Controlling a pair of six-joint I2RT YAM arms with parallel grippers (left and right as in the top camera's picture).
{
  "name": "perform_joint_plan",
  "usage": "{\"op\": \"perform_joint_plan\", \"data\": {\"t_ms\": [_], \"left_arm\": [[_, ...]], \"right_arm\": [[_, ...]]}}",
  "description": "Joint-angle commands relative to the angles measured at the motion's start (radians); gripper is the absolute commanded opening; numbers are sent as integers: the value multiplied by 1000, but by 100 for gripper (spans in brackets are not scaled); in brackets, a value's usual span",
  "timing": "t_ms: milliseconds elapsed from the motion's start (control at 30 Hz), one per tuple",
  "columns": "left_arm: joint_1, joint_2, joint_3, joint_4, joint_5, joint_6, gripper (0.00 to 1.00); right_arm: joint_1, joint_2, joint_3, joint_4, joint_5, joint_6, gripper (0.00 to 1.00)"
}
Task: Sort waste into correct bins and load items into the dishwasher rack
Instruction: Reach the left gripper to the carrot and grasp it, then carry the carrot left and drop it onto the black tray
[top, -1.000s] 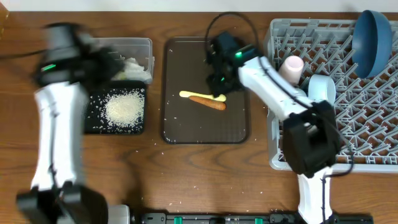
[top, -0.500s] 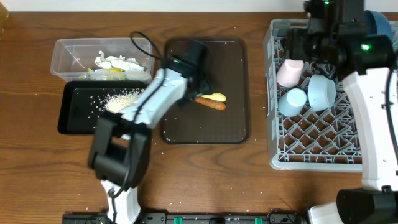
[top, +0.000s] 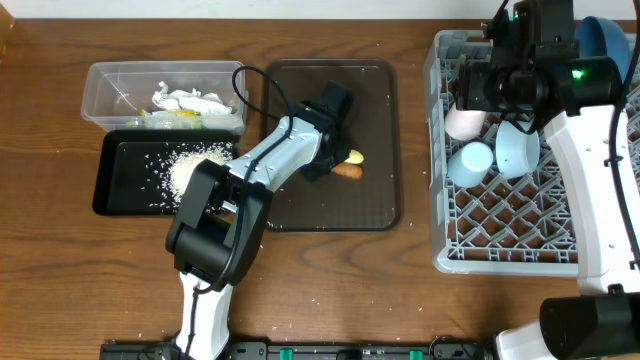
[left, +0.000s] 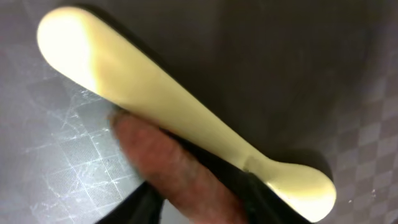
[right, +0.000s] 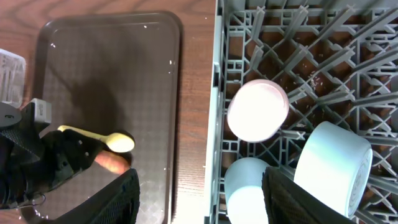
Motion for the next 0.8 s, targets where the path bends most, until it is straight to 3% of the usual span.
{"op": "perform_joint_plan", "data": {"t_ms": [0,333,600,767], "left_arm": [[-7,24,2,-13,17,-13,35],[16,-19,48,-87,26,40,13],[38,-162,58,-123,6,204,13],[101,-249,58,-212,-64,213,13]], "right_arm": [[1,3,-9,-1,8,17,62],[1,3,-9,-1,8,16,63],[1,3,-9,-3,26,13,64],[1,3,-9,-5,26,13,65]]}}
